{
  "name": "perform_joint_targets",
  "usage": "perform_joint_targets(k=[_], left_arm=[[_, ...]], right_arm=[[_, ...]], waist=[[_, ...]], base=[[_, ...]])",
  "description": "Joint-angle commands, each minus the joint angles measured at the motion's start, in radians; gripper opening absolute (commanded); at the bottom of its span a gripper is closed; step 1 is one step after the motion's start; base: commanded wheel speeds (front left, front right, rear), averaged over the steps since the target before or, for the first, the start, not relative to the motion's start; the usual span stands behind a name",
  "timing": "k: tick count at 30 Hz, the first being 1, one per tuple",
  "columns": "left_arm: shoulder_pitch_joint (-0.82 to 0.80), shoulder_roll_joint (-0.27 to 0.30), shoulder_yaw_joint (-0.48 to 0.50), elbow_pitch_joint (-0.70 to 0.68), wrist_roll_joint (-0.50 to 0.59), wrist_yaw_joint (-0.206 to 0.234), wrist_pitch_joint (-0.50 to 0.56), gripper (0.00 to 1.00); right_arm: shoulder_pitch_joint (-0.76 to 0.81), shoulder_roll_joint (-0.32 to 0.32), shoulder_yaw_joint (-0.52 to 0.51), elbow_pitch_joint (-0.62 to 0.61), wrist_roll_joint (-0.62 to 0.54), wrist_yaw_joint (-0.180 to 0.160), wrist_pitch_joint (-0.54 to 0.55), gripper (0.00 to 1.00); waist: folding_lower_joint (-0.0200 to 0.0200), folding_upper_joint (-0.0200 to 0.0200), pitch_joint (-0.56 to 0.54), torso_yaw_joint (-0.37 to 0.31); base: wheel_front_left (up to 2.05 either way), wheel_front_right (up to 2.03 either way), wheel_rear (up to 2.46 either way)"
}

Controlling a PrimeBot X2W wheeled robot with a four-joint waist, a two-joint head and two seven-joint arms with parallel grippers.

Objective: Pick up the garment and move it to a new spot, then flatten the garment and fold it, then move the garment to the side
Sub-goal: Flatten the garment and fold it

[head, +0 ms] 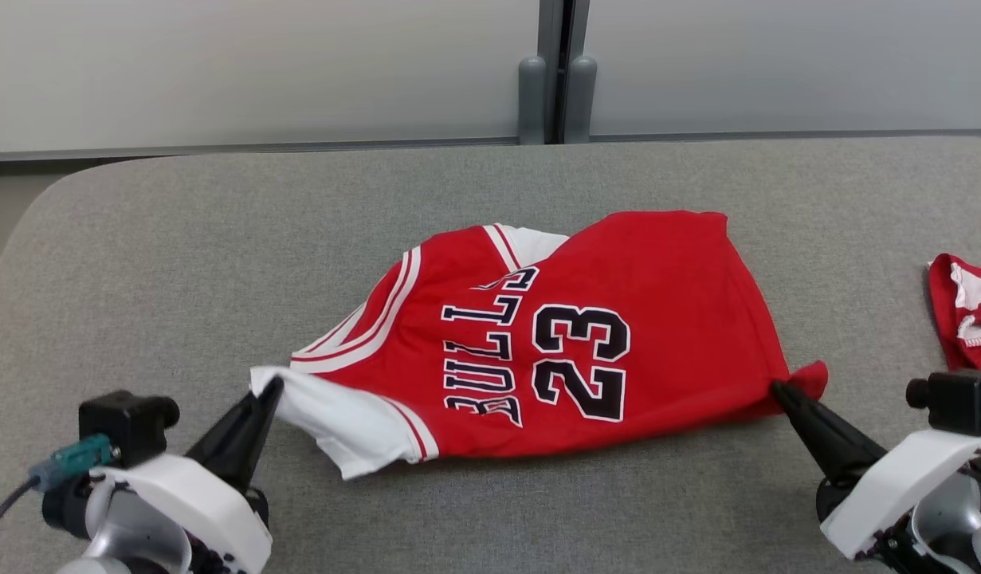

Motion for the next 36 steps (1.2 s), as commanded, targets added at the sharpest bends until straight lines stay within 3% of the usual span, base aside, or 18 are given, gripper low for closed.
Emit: perform_joint_targets(k=[1, 9, 17, 30, 36], left_arm=[[-0.061, 0.008, 0.011, 0.003, 0.012, -0.007, -0.01, 0.0], [-0.423, 0.031, 0.016, 0.142, 0.034, -0.066, -0.002, 0.0], [-0.874, 0.037, -0.043, 0.419, 0.057, -0.113, 0.016, 0.0], [-1.504, 0.023, -0.117, 0.77, 0.054, -0.122, -0.108, 0.0], [-1.722, 0.014, -0.151, 0.893, 0.033, -0.122, -0.187, 0.0]], right_arm=[[-0.049, -0.016, 0.008, 0.004, 0.015, 0.0, -0.013, 0.0], [-0.371, -0.09, 0.062, 0.079, 0.111, 0.0, -0.011, 0.0], [-0.798, -0.151, 0.15, 0.219, 0.234, 0.0, 0.022, 0.0], [-1.389, -0.147, 0.248, 0.425, 0.268, 0.0, -0.089, 0.0], [-1.574, -0.127, 0.294, 0.524, 0.277, 0.0, -0.173, 0.0]], waist=[[0.0, -0.0001, 0.027, -0.006], [0.0, -0.0001, 0.177, -0.009], [0.0, -0.0001, 0.3, -0.011], [0.0, -0.0001, 0.452, -0.024], [0.0, -0.0001, 0.477, -0.034]], base=[[0.0, 0.0, 0.0], [0.0, 0.0, 0.0], [0.0, 0.0, 0.0], [0.0, 0.0, 0.0], [0.0, 0.0, 0.0]])
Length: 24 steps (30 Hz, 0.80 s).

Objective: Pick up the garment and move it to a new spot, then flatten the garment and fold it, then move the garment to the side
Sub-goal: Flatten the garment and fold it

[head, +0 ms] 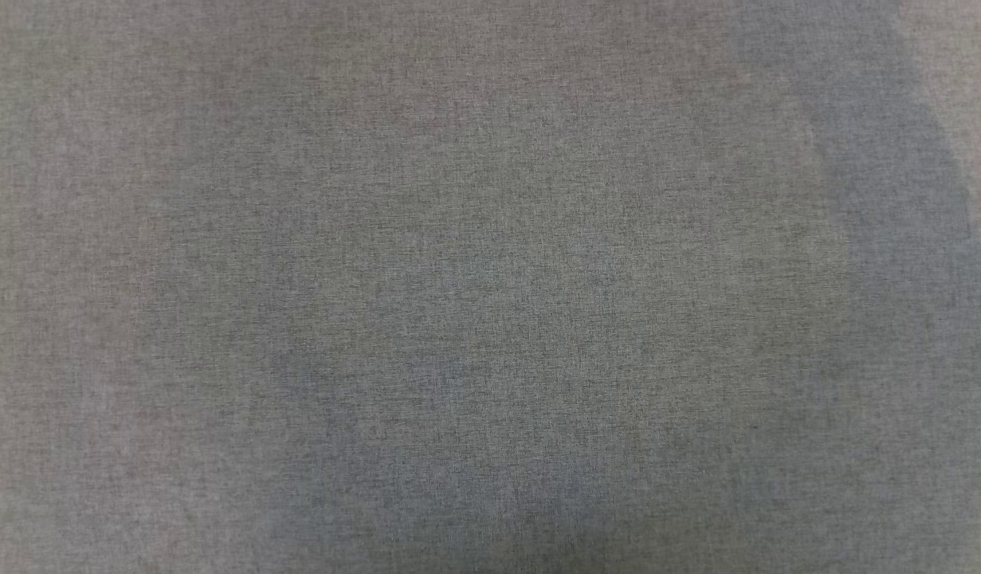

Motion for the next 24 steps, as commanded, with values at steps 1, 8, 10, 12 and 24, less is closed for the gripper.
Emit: perform_joint_targets(k=[1, 8, 10, 12, 24], left_arm=[[-0.034, 0.003, -0.008, 0.016, -0.009, 0.001, -0.013, 0.0], [-0.092, -0.011, -0.073, 0.106, -0.063, 0.001, -0.049, 0.0], [-0.057, -0.014, -0.112, 0.119, -0.086, 0.001, -0.034, 0.0], [0.014, -0.004, -0.173, 0.117, -0.142, 0.001, 0.017, 0.0], [0.448, 0.147, -0.417, -0.041, -0.336, 0.001, 0.093, 0.0]], right_arm=[[-0.024, -0.005, 0.009, 0.011, 0.002, 0.0, -0.019, 0.0], [-0.062, 0.003, 0.113, 0.047, 0.056, 0.0, -0.068, 0.0], [-0.031, -0.007, 0.15, 0.045, 0.08, 0.0, -0.071, 0.0], [0.021, -0.024, 0.207, 0.035, 0.118, 0.0, -0.071, 0.0], [0.354, -0.072, 0.479, -0.049, 0.237, 0.0, -0.059, 0.0]], waist=[[0.0, 0.0, 0.003, -0.002], [0.0, 0.0, -0.004, 0.009], [0.0, 0.0, -0.016, 0.019], [0.0, 0.0, -0.033, 0.03], [0.0, 0.0, -0.216, 0.027]], base=[[0.0, 0.0, 0.0], [0.0, 0.0, 0.0], [0.0, 0.0, 0.0], [0.0, 0.0, 0.0], [0.0, 0.0, 0.0]])
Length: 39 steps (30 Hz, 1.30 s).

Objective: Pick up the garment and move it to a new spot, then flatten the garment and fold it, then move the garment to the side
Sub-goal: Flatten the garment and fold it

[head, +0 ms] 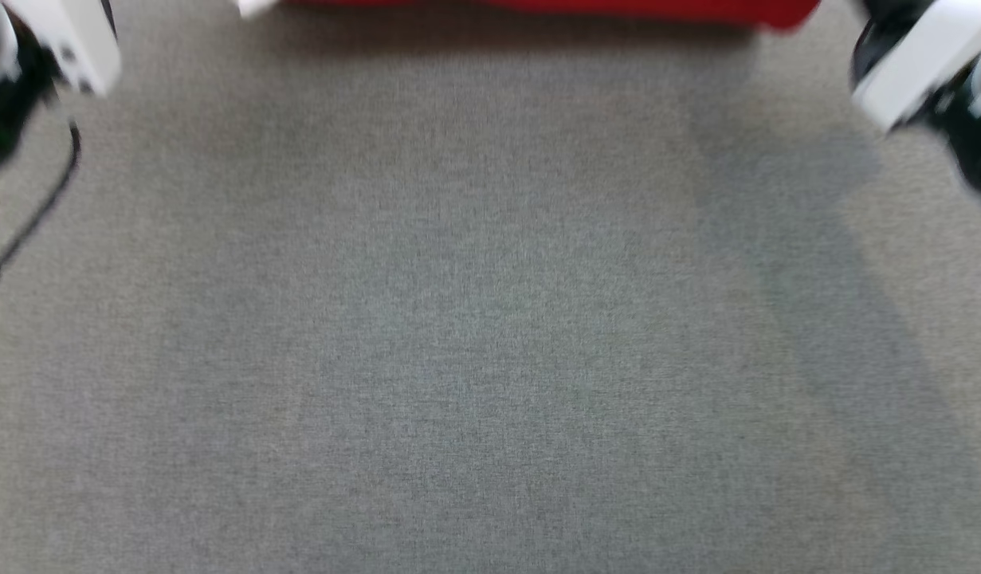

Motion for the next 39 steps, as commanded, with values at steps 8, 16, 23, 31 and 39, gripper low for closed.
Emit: perform_joint_targets(k=[8, 16, 23, 31, 39], left_arm=[[0.251, 0.124, -0.087, -0.168, -0.128, 0.001, 0.153, 0.0], [0.464, 0.267, -0.152, -0.44, -0.23, 0.057, 0.345, 0.0], [0.631, 0.436, -0.208, -0.772, -0.33, 0.159, 0.505, 0.0], [0.758, 0.573, -0.246, -1.041, -0.438, 0.266, 0.593, 0.0], [0.74, 0.635, -0.213, -1.126, -0.474, 0.294, 0.609, 0.0]], right_arm=[[0.178, -0.068, 0.109, -0.051, 0.098, 0.0, 0.069, 0.0], [0.337, -0.168, 0.178, -0.112, 0.186, 0.0, 0.2, 0.0], [0.469, -0.266, 0.203, -0.205, 0.208, 0.0, 0.302, 0.0], [0.569, -0.396, 0.212, -0.348, 0.197, 0.0, 0.362, 0.0], [0.555, -0.452, 0.186, -0.425, 0.16, 0.0, 0.397, 0.0]], waist=[[0.0, 0.0, -0.196, -0.015], [0.0, 0.0, -0.32, -0.017], [0.0, 0.0, -0.361, -0.028], [0.0, 0.0, -0.362, -0.043], [0.0, 0.0, -0.309, -0.051]], base=[[0.0, 0.0, 0.0], [0.0, 0.0, 0.0], [0.0, 0.0, 0.0], [0.0, 0.0, 0.0], [0.0, 0.0, 0.0]])
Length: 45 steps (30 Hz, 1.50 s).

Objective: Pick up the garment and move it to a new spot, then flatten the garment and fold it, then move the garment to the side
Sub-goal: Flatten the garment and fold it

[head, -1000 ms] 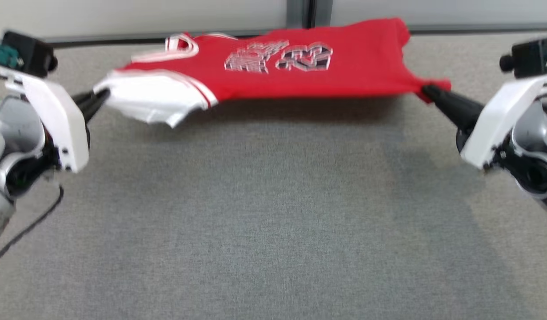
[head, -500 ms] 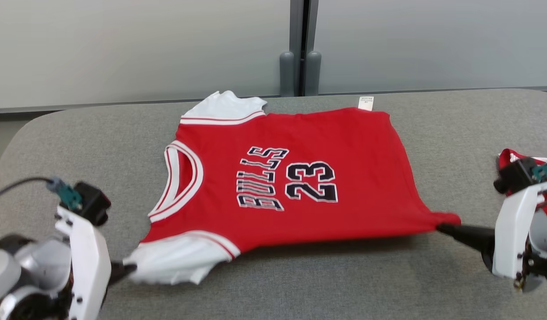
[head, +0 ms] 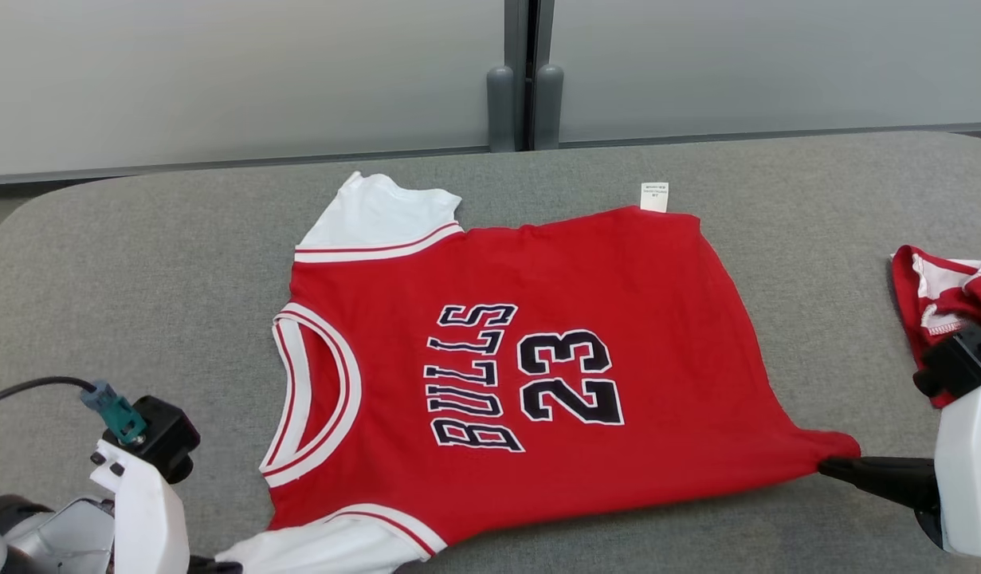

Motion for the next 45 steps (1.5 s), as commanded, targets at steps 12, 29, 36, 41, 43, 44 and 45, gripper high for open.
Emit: perform_joint_targets(k=[12, 29, 36, 41, 43, 44, 45], left_arm=[[-0.206, -0.103, 0.058, 0.144, -0.016, -0.035, 0.143, 0.0], [-0.436, -0.362, 0.06, 0.547, 0.064, -0.137, 0.172, 0.0], [-0.424, -0.392, 0.042, 0.635, 0.093, -0.158, 0.14, 1.0], [-0.399, -0.391, 0.069, 0.663, 0.117, -0.198, 0.027, 1.0], [-0.38, -0.375, 0.078, 0.658, 0.139, -0.211, -0.03, 1.0], [-0.372, -0.367, 0.085, 0.655, 0.15, -0.212, -0.065, 1.0], [-0.364, -0.36, 0.094, 0.648, 0.167, -0.212, -0.107, 1.0]], right_arm=[[-0.137, 0.089, -0.091, 0.091, 0.06, 0.0, 0.104, 0.0], [-0.286, 0.313, -0.102, 0.326, 0.037, 0.0, 0.16, 0.0], [-0.265, 0.352, -0.11, 0.375, 0.032, 0.0, 0.123, 1.0], [-0.237, 0.352, -0.147, 0.346, 0.013, 0.0, 0.001, 1.0], [-0.221, 0.351, -0.186, 0.314, 0.008, 0.0, -0.099, 1.0], [-0.204, 0.346, -0.191, 0.3, -0.002, 0.0, -0.136, 1.0], [-0.193, 0.336, -0.201, 0.288, -0.024, 0.0, -0.186, 1.0]], waist=[[-0.0001, 0.0, 0.148, 0.004], [-0.0001, 0.0, 0.255, -0.004], [-0.0001, 0.0, 0.231, -0.005], [-0.0001, 0.0, 0.169, -0.005], [-0.0001, 0.0, 0.147, -0.007], [-0.0001, 0.0, 0.135, -0.008], [-0.0001, 0.0, 0.124, -0.008]], base=[[0.0, 0.0, 0.0], [0.0, 0.0, 0.0], [0.0, 0.0, 0.0], [0.0, 0.0, 0.0], [0.0, 0.0, 0.0], [0.0, 0.0, 0.0], [0.0, 0.0, 0.0]])
